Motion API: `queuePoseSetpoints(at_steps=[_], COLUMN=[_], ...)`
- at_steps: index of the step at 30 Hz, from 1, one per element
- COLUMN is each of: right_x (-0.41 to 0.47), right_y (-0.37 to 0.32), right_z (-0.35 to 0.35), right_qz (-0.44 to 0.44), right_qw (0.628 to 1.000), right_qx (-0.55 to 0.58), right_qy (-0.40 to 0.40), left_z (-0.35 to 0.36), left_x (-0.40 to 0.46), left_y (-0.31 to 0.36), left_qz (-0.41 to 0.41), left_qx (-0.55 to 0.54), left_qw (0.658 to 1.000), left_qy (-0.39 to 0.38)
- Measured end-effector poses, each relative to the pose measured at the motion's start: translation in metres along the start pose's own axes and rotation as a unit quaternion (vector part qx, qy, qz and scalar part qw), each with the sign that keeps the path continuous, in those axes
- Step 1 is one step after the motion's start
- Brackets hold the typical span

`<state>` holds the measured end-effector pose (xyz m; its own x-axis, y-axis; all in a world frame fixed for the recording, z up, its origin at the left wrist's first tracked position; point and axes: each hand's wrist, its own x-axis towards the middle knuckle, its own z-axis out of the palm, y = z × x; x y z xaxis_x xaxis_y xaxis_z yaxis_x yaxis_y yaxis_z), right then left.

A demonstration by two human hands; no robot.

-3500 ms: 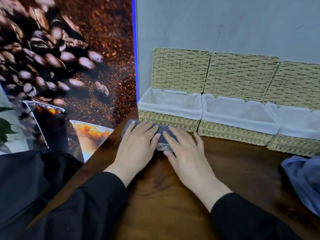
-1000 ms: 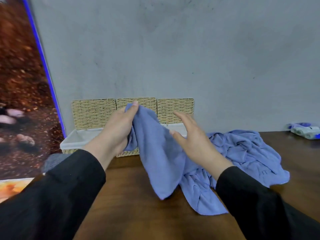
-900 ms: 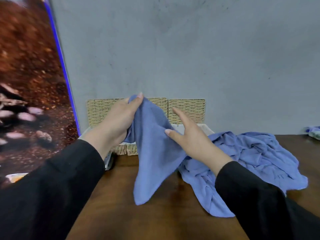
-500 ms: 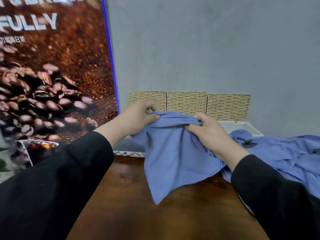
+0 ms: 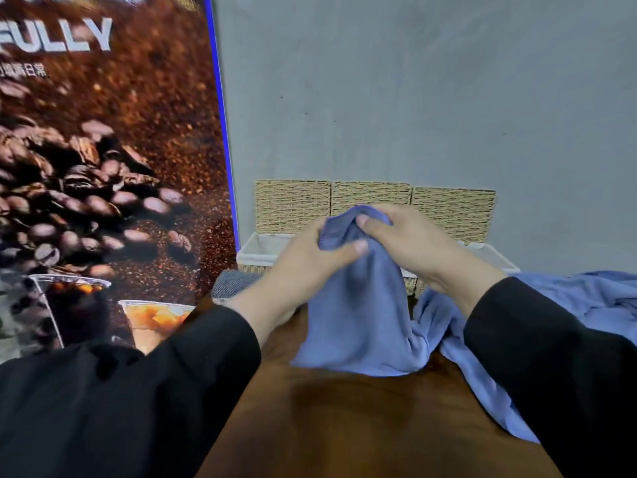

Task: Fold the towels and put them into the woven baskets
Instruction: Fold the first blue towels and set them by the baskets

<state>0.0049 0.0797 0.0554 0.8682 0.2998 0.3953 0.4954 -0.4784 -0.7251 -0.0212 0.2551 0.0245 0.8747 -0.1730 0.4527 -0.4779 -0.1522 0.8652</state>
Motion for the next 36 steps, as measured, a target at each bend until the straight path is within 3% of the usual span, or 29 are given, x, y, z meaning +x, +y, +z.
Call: queuePoseSetpoints(at_steps=[4, 8, 12, 17, 24, 27, 30, 33, 36], right_x=[-0.001, -0.004, -0.004, -0.007, -0.016, -0.021, -0.022, -0.02, -0.03], right_y=[0.0, -0.004, -0.007, -0.009, -0.038, -0.062, -0.074, -0.051, -0.017], right_z=[-0.016, -0.038, -0.067, -0.084, -0.104, -0.118, -0.129, -0.132, -0.123], right_qz=[0.017, 0.055, 0.073, 0.095, 0.029, -0.038, -0.071, 0.004, 0.12], right_qw=[0.995, 0.981, 0.962, 0.96, 0.947, 0.913, 0.899, 0.913, 0.935], right_qx=[0.052, 0.1, 0.14, 0.114, 0.087, 0.103, 0.108, 0.08, 0.032], right_qy=[0.083, 0.159, 0.223, 0.236, 0.307, 0.392, 0.419, 0.399, 0.332], left_z=[0.014, 0.002, -0.03, -0.07, -0.08, -0.08, -0.082, -0.081, -0.079], left_x=[-0.028, -0.034, -0.026, 0.002, 0.023, 0.033, 0.042, 0.045, 0.04], left_y=[-0.045, -0.071, -0.061, -0.017, 0.067, 0.103, 0.121, 0.111, 0.083], left_qz=[-0.162, -0.228, -0.24, -0.18, 0.004, 0.115, 0.146, 0.122, 0.066], left_qx=[-0.032, 0.089, 0.08, -0.015, -0.215, -0.181, -0.134, -0.028, 0.056], left_qw=[0.986, 0.969, 0.963, 0.964, 0.954, 0.951, 0.953, 0.96, 0.967], left_qy=[0.009, -0.027, 0.098, 0.197, 0.21, 0.222, 0.228, 0.252, 0.241])
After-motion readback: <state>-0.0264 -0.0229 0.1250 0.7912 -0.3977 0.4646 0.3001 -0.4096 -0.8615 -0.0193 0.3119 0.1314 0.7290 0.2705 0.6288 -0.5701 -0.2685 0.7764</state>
